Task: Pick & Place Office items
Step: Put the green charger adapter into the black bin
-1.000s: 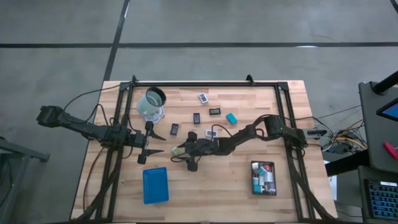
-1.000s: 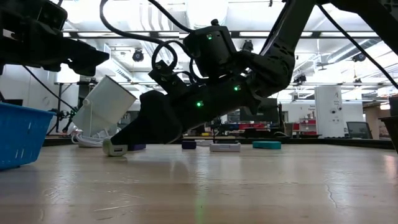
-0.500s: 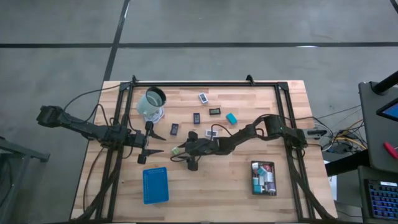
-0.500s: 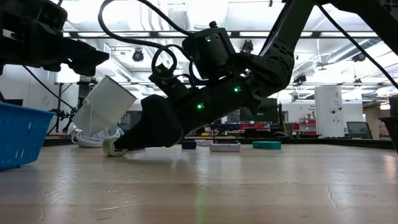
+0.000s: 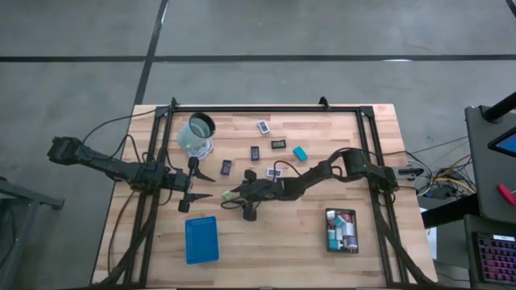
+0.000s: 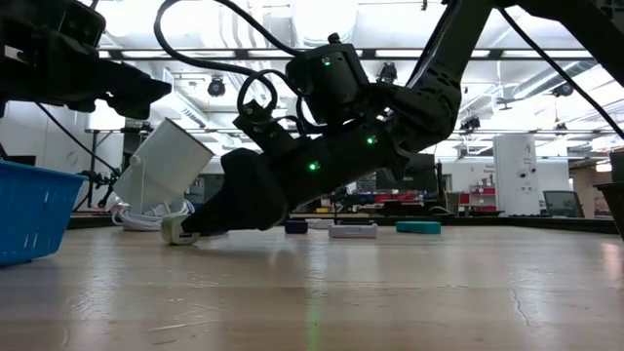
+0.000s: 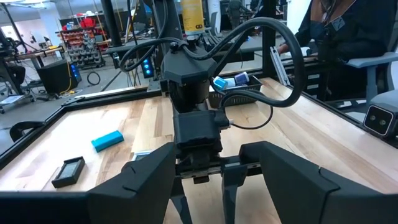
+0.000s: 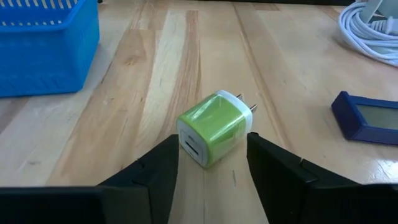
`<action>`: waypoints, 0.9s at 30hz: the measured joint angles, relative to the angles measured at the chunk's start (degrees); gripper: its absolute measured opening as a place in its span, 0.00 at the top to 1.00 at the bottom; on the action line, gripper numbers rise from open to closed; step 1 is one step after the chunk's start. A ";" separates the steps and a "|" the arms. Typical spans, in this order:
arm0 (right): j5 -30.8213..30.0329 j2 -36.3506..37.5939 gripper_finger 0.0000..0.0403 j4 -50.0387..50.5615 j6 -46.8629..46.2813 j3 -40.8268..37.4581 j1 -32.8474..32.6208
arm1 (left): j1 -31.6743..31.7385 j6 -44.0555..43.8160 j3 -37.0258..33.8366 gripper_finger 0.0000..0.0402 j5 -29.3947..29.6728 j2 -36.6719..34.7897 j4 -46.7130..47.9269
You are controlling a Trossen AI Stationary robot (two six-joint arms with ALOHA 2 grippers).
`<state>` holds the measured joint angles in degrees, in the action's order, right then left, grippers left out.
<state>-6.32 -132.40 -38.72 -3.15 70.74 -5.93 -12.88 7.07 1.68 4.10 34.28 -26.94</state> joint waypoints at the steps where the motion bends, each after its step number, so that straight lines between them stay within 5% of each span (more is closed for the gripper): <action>1: -0.25 0.00 0.57 0.01 -0.55 0.00 0.00 | 0.00 0.00 0.00 0.41 0.00 0.00 0.00; 27: -1.17 0.34 0.80 2.96 -2.59 -0.13 0.33 | 0.00 0.00 0.00 0.41 0.00 0.00 0.00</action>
<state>-7.49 -132.06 -35.76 -5.74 70.61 -5.61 -12.89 7.07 1.67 4.10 34.28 -26.94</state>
